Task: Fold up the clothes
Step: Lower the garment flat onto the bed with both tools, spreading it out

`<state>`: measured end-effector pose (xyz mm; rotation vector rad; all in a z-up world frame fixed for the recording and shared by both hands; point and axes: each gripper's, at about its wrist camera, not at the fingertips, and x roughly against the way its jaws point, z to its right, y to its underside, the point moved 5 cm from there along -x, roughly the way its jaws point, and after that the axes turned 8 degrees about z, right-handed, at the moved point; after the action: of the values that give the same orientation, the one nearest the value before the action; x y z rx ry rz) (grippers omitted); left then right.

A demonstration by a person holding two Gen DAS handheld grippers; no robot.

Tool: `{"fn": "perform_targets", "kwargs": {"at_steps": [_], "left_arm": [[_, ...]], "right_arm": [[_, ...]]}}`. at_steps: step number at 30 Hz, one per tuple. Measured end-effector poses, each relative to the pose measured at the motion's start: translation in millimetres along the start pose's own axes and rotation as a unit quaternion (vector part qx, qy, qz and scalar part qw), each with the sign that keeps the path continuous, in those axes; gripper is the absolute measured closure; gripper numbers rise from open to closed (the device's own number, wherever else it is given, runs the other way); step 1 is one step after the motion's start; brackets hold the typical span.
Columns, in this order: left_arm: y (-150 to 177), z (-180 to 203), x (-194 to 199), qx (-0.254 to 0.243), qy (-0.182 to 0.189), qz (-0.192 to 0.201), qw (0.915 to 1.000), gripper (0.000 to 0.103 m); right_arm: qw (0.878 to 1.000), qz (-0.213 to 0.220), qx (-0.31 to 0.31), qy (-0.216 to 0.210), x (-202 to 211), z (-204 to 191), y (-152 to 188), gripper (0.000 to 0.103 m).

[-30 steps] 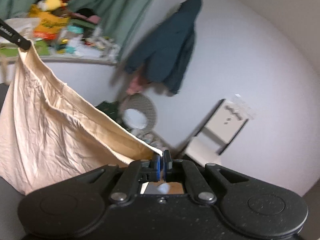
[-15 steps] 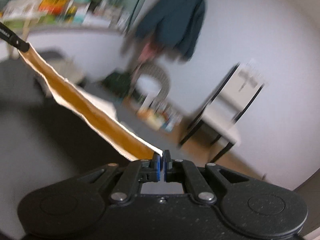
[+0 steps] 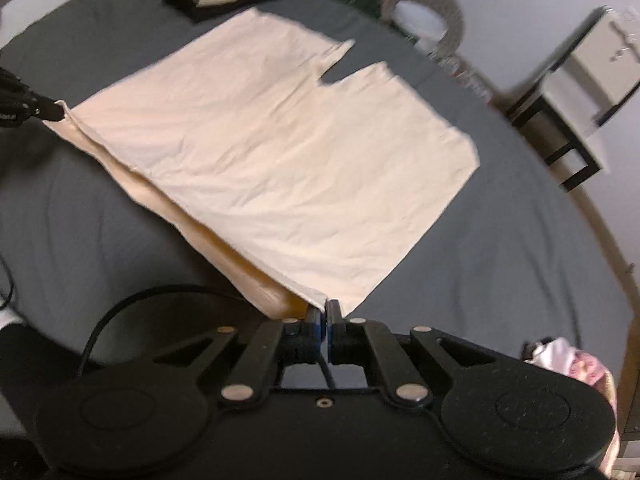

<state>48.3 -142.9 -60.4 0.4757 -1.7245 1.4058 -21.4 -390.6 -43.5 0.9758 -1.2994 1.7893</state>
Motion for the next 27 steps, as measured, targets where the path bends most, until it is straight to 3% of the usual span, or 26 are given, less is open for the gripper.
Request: {"fn": "perform_targets", "kwargs": {"at_steps": [5, 11, 14, 20, 22, 25, 27], "left_arm": [[18.0, -0.6, -7.2, -0.012, 0.003, -0.009, 0.9999, 0.103], [34.6, 17.7, -15.5, -0.093, -0.001, -0.012, 0.9956, 0.103], [42.5, 23.4, -17.1, -0.110, -0.003, -0.019, 0.9938, 0.103], [52.7, 34.7, -20.8, -0.167, -0.016, -0.008, 0.9857, 0.103], [54.4, 38.3, -21.1, -0.187, -0.023, -0.002, 0.9821, 0.103], [56.1, 40.0, -20.4, -0.195, -0.027, 0.004, 0.9805, 0.103], [57.6, 38.7, -19.4, -0.198, -0.024, 0.008, 0.9798, 0.103]], "right_arm": [[0.999, -0.047, -0.001, -0.017, -14.8, -2.6, 8.6, 0.100], [0.996, -0.088, 0.015, -0.025, -23.0, -10.4, 20.3, 0.100], [0.994, -0.105, 0.026, -0.031, -29.3, -15.6, 24.6, 0.100], [0.993, -0.110, 0.006, -0.043, -45.8, -12.6, 35.2, 0.100], [0.994, -0.103, -0.012, -0.044, -50.0, -9.0, 38.7, 0.096], [0.993, -0.094, -0.040, -0.050, -52.2, -2.0, 44.6, 0.077], [0.993, -0.090, -0.056, -0.053, -53.0, 4.1, 48.3, 0.070]]}}
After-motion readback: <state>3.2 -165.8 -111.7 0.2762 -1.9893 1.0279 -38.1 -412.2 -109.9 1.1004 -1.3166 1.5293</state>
